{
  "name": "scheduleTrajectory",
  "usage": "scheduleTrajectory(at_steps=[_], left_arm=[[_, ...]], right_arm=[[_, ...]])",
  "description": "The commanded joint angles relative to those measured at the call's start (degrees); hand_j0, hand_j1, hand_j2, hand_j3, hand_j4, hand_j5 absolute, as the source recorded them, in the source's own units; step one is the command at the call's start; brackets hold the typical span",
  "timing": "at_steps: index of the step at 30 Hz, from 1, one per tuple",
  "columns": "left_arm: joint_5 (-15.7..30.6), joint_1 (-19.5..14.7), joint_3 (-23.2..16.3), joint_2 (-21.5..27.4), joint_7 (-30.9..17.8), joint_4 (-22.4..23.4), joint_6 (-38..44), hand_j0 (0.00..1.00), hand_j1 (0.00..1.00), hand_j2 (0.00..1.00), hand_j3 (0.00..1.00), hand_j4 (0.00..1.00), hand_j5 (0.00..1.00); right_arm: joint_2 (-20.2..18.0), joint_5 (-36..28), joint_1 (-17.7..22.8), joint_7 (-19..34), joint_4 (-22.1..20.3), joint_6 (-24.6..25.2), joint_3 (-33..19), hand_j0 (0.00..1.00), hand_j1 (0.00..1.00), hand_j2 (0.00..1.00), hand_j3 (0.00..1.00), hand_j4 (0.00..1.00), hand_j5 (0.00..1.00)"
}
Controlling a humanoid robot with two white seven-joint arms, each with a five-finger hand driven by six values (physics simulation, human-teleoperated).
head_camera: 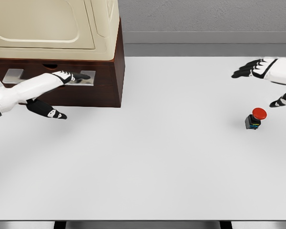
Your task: Open the cabinet drawer with left arm, and place a switch into the drawer with right arm
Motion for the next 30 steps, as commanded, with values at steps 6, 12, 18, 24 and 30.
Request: scheduleTrajectory(at_steps=[6, 12, 18, 24, 30], left_arm=[[1.52, 0.44, 0.21, 0.60, -0.09, 0.79, -0.18, 1.00, 1.00, 1.00, 1.00, 1.00, 1.00], [2.57, 0.53, 0.30, 0.77, -0.09, 0.79, -0.35, 1.00, 1.00, 1.00, 1.00, 1.00, 1.00], [3.36, 1.58, 0.65, 0.77, -0.09, 1.23, -0.35, 1.00, 1.00, 1.00, 1.00, 1.00, 1.00], [3.45, 3.60, 2.31, 0.95, -0.09, 1.75, -0.79, 1.00, 1.00, 1.00, 1.00, 1.00, 1.00], [3.45, 5.10, 4.17, 1.21, -0.18, 1.58, -2.02, 1.00, 1.00, 1.00, 1.00, 1.00, 1.00]], right_arm=[[-1.12, -3.21, 0.44, 3.50, -1.95, 0.14, 1.36, 1.00, 1.00, 1.00, 1.00, 1.00, 1.00], [-0.50, -2.78, 0.79, 3.50, -2.57, 0.14, 2.76, 1.00, 1.00, 1.00, 1.00, 1.00, 1.00], [1.87, -0.93, 0.79, 3.50, -2.13, 0.14, 3.64, 1.00, 1.00, 1.00, 1.00, 1.00, 1.00], [0.82, -0.84, 1.23, 3.50, -2.22, 0.14, 4.34, 1.00, 1.00, 1.00, 1.00, 1.00, 1.00], [0.73, -0.75, 1.93, 3.50, -2.22, 0.14, 4.35, 1.00, 1.00, 1.00, 1.00, 1.00, 1.00]])
